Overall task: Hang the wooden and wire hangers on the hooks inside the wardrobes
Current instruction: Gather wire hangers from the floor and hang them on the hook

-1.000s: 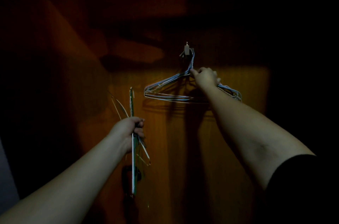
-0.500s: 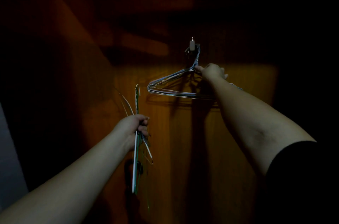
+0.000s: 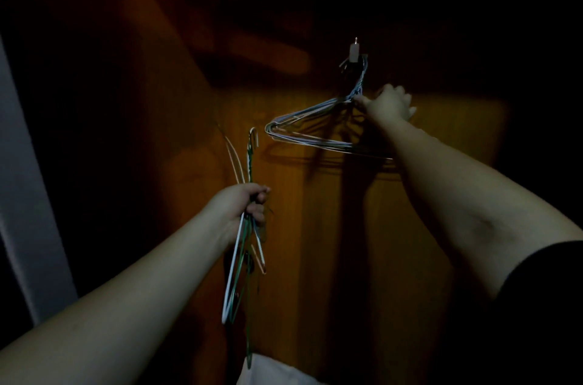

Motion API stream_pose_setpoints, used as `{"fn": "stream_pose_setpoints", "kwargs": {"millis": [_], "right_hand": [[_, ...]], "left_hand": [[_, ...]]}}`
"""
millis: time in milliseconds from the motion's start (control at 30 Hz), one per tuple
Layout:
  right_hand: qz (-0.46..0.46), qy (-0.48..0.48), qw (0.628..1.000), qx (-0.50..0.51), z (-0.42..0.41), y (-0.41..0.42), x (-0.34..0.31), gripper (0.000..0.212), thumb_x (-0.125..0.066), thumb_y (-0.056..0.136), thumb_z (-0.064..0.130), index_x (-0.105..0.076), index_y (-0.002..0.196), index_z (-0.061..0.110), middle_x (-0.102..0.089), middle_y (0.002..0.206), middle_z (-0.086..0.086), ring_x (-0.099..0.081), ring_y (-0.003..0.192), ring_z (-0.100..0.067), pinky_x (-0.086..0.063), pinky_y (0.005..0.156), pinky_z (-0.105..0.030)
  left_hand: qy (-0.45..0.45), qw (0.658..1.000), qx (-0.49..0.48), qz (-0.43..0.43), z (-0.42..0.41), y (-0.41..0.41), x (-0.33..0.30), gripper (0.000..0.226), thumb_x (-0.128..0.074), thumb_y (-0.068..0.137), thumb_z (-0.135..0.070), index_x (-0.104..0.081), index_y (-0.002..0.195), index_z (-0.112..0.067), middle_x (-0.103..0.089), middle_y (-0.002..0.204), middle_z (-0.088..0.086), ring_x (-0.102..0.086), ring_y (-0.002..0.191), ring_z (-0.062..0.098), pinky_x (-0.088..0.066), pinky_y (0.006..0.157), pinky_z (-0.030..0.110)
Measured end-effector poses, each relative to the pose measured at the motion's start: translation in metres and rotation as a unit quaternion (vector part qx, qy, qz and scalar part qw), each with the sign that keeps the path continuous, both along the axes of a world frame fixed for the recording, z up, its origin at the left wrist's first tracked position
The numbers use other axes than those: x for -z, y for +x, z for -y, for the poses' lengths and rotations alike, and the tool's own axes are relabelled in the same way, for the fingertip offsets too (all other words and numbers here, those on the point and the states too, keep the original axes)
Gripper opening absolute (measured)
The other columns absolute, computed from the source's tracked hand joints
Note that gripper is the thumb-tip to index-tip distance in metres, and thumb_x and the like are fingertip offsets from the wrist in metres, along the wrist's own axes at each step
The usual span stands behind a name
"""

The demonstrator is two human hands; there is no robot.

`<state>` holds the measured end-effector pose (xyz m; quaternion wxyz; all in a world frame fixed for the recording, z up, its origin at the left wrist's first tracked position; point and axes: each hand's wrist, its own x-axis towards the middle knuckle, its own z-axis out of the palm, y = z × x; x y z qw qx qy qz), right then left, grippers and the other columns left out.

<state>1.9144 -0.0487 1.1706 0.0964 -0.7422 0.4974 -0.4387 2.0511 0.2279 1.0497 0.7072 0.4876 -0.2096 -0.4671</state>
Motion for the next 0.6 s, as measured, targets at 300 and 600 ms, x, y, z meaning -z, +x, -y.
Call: {"fn": "stream_pose_setpoints", "kwargs": {"millis": [300, 600], "right_hand": [[0.095, -0.012, 0.97, -0.224, -0.119, 0.008, 0.092, 0.03, -0.054, 0.097, 0.039, -0.065, 0.1, 0.011, -0.063, 0.096, -0.005, -0.057, 0.092, -0.018, -0.036, 0.073, -0.026], [0.021, 0.252, 0.896, -0.364, -0.25, 0.012, 0.219, 0.029, -0.05, 0.097, 0.045, -0.069, 0.089, 0.025, -0.07, 0.091, 0.004, -0.059, 0.079, -0.007, -0.045, 0.074, -0.03]], "left_hand": [[-0.002, 0.998, 0.051, -0.037, -0.041, -0.001, 0.051, 0.008, -0.05, 0.095, -0.01, -0.055, 0.09, -0.009, -0.044, 0.051, -0.005, -0.028, 0.029, 0.002, -0.023, 0.029, 0.012], [0.011, 0.998, 0.044, 0.043, -0.063, -0.01, 0.118, 0.019, -0.04, 0.092, 0.0, -0.054, 0.102, -0.009, -0.052, 0.068, 0.0, -0.029, 0.037, 0.007, -0.025, 0.035, 0.018]]}}
